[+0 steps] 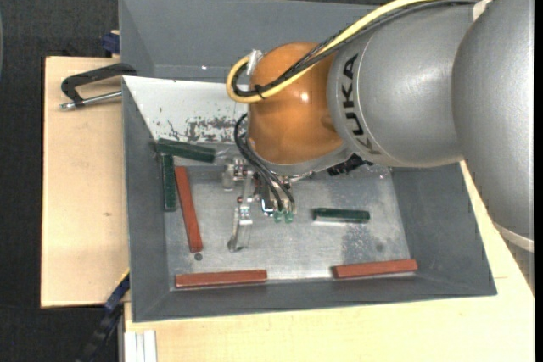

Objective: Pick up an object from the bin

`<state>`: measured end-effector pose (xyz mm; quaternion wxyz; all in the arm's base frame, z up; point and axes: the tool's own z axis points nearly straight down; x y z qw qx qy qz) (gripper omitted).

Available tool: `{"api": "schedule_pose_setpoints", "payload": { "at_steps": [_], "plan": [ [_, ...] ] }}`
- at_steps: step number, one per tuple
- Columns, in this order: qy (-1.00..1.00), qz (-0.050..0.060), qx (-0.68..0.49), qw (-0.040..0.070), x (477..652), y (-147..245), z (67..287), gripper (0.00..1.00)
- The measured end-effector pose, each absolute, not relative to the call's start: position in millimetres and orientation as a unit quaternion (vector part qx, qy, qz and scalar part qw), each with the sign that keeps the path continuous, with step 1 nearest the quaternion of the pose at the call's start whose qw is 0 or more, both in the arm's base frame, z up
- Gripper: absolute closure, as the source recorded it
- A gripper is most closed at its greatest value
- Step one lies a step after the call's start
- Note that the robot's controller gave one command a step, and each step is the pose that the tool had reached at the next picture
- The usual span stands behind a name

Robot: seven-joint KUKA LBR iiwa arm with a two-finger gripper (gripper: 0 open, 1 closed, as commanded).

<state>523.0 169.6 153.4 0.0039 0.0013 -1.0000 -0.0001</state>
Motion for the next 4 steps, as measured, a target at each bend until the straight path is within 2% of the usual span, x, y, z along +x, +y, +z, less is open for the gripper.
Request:
{"api": "schedule_pose_setpoints", "payload": {
  "at_steps": [1, 2, 3, 4],
  "plan": [
    [-1.0, -0.001, 0.0, 0.0, 525.2, 169, 158, 0.0],
    [-1.0, -0.002, 0.012, -0.006, 582.1, 147, 116, 0.0],
    [-1.0, 0.0, 0.017, -0.002, 602.0, 147, 92, 0.0],
    [-0.999, -0.001, 0.037, -0.001, 575.0, 190, 76, 0.0]
  ]
}}
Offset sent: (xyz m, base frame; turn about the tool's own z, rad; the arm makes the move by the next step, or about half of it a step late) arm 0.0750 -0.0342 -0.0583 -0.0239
